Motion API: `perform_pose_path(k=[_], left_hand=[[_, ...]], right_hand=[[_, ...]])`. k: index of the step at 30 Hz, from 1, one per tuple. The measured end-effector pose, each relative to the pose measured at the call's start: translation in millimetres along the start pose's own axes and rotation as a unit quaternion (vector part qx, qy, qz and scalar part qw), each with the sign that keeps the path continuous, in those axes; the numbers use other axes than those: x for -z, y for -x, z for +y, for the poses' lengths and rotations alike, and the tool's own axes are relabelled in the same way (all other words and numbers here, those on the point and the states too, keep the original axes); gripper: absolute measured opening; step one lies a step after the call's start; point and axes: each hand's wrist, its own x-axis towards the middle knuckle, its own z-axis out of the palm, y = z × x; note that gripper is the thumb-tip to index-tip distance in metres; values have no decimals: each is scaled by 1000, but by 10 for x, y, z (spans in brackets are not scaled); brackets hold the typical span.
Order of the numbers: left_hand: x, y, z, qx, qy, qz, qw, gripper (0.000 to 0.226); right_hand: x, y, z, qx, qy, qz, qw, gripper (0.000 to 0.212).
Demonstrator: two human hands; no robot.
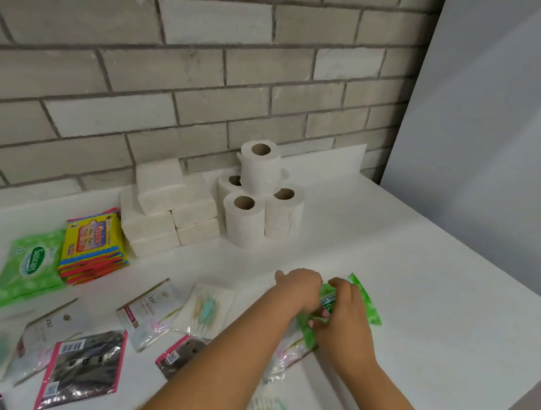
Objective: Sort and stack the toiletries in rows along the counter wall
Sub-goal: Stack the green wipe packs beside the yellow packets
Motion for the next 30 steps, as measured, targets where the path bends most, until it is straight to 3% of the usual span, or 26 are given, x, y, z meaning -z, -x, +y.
perform_pose_path(k=[4,8,16,21,30], left_hand=[[18,-32,42,29,45,-21,998,30],[68,5,21,6,130,-16,991,47],[154,141,-226,-8,341,34,939,37],[287,358,-600,6,480,93,872,44],[644,1194,-1850,65,510,211,832,27]], right_hand=[[29,12,21,-7,-62,-10,998,76],[53,10,68,-6,-104,-10,995,82],[90,-90,-21,46,-105,-22,993,77],[-74,-185,-328,147,-62,14,987,61],[-841,-136,-1369,343,3,7,939,90]])
